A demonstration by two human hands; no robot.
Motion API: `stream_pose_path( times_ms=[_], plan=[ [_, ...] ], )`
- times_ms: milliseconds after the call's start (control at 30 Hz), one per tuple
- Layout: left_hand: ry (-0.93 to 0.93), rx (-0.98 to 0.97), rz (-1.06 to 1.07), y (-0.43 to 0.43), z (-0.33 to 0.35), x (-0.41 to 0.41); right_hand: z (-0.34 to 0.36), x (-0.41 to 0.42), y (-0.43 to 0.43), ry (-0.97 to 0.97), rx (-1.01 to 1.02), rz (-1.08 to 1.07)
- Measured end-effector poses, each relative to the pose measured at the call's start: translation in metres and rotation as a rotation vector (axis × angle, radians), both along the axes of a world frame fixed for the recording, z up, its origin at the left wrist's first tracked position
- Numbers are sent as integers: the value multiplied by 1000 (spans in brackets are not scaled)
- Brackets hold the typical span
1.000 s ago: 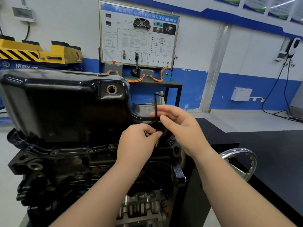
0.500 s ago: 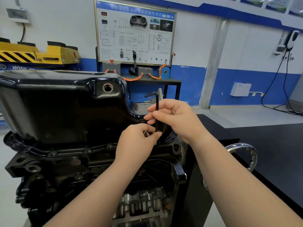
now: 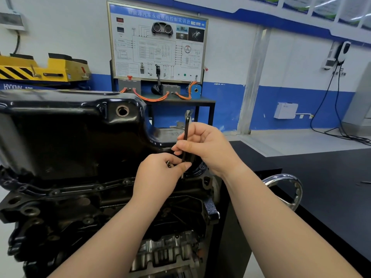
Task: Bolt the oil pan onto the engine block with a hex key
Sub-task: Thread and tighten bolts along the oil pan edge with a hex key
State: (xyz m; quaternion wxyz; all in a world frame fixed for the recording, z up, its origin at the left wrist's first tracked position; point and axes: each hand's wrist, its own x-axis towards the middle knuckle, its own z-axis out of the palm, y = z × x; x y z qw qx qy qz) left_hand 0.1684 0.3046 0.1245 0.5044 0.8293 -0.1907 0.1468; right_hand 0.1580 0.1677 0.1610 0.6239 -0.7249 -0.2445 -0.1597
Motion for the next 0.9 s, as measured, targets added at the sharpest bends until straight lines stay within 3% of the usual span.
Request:
stream_pose_path(
  times_ms=[533,900],
  plan=[
    [51,0,-9,0,0,2,4,-2,-11,20,-94,179],
    [59,5,-38,2,-1,5,-1,-1,-6,7,-3,50]
  ],
)
